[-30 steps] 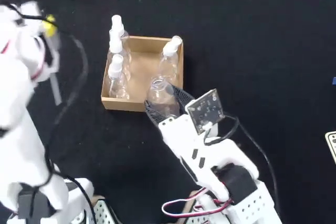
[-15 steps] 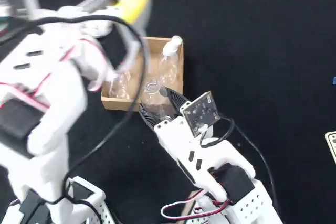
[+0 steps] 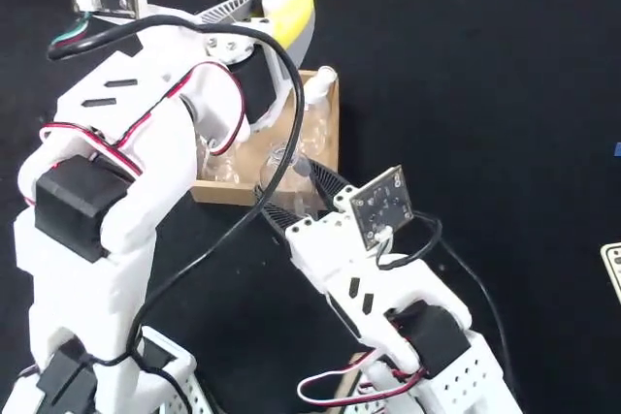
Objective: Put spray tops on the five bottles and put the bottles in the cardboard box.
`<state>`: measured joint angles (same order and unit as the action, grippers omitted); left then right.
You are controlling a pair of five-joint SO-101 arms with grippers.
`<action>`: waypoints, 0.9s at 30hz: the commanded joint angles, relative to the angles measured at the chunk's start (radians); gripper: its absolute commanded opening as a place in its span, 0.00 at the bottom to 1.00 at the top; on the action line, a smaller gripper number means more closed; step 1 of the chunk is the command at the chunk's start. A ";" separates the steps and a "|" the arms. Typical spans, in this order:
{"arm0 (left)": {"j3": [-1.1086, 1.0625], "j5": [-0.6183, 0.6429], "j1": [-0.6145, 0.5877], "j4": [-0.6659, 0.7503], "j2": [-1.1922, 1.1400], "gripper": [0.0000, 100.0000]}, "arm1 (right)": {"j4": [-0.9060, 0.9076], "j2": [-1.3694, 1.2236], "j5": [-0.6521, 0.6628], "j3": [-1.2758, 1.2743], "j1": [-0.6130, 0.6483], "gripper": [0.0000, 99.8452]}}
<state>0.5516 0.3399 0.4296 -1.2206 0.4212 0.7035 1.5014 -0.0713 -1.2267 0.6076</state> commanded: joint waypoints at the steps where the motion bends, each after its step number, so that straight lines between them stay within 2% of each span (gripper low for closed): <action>1: 0.097 0.008 0.007 -0.003 0.031 0.03 | -0.031 0.035 -0.005 0.007 0.012 0.01; 5: 0.107 0.006 0.005 -0.012 0.031 0.03 | -0.031 0.035 -0.003 0.007 0.012 0.01; 12: 0.107 0.006 -0.053 -0.107 0.031 0.03 | -0.031 0.035 -0.003 0.007 0.012 0.01; 27: 0.104 0.008 -0.045 -0.112 0.017 0.03 | -0.031 0.035 -0.002 0.013 0.012 0.01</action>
<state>0.6176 0.3429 0.3913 -1.3280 0.4242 0.7020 1.5014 -0.0729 -1.2267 0.6076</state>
